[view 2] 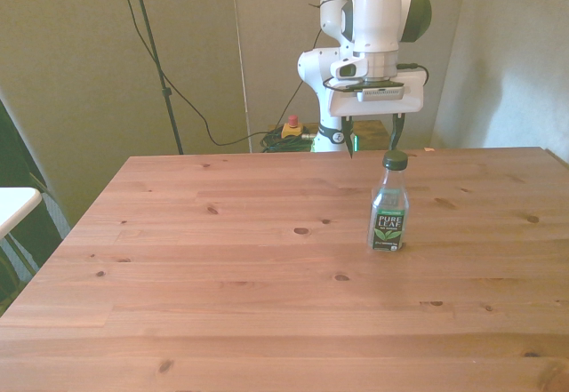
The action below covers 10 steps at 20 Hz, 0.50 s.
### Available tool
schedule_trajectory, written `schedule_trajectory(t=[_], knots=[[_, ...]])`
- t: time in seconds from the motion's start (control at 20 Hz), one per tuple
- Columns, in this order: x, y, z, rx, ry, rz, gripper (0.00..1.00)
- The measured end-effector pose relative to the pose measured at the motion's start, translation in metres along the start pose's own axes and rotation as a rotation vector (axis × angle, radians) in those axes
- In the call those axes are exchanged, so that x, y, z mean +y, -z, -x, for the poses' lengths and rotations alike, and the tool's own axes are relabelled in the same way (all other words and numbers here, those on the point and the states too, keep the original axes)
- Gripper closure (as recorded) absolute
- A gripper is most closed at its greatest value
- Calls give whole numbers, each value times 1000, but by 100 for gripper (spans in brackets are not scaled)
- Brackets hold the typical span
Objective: Knock down the bottle
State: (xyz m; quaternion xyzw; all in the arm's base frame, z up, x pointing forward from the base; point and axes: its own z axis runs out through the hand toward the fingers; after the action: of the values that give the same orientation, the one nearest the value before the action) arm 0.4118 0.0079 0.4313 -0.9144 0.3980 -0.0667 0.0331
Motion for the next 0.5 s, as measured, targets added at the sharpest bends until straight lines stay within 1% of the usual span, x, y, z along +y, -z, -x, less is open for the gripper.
schedule_trajectory(t=[0.05,0.1,0.2,0.35,0.5], knots=[[0,0,0,-1,0,1,0],[1,-1,1,-7,1,8,100],[-3,3,1,0,4,3,100],[-16,19,-2,18,-3,-14,100],[-30,34,-11,31,-48,-32,100]])
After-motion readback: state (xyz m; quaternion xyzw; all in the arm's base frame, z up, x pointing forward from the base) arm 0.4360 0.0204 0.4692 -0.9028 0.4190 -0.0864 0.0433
